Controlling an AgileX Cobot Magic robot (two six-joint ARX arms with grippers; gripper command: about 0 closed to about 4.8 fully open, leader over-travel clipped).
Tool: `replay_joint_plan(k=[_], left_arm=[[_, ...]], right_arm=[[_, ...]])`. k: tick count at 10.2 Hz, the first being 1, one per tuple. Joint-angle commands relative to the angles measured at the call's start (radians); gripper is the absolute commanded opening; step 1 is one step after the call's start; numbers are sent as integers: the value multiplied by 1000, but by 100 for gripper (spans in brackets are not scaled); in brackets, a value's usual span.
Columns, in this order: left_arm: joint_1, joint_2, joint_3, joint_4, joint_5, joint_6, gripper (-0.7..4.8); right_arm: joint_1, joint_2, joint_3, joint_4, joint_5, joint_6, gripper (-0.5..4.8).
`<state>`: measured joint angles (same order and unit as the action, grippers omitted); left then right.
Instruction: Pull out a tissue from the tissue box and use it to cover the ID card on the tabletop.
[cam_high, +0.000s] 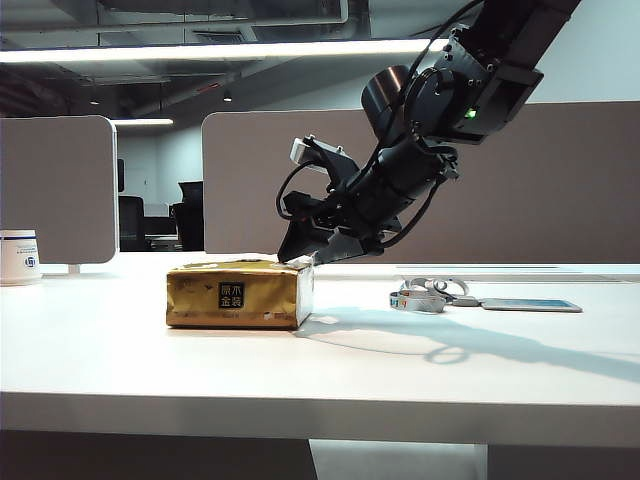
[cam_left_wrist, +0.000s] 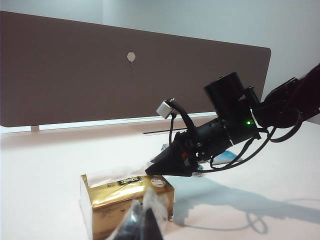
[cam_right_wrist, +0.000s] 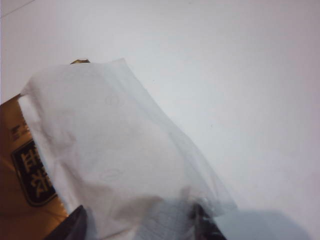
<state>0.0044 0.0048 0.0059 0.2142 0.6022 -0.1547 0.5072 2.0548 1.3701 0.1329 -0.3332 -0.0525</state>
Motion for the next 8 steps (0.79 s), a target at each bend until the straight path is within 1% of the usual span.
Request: replay_joint_plan(k=[1, 2, 3, 4, 5, 6, 7, 8], left_arm=[[0, 0, 2, 13, 4, -3, -6], [0, 0, 2, 13, 4, -3, -6], [0, 0, 2, 13, 4, -3, -6], [0, 0, 2, 13, 4, -3, -6], [0, 0, 2, 13, 4, -3, -6], [0, 0, 2, 13, 4, -3, -6], [0, 0, 2, 12, 4, -3, -6], [0, 0, 2, 12, 4, -3, -6]], right_arm=[[1, -2, 5, 18, 2, 3, 258], [1, -2, 5, 23, 2, 3, 182], [1, -2, 5, 24, 1, 3, 143], [1, -2, 5, 24, 1, 3, 142], [2, -2, 5, 24, -2, 3, 84], [2, -2, 5, 24, -3, 3, 70], [2, -2, 5, 26, -2, 3, 30], [2, -2, 5, 30, -3, 3, 17]])
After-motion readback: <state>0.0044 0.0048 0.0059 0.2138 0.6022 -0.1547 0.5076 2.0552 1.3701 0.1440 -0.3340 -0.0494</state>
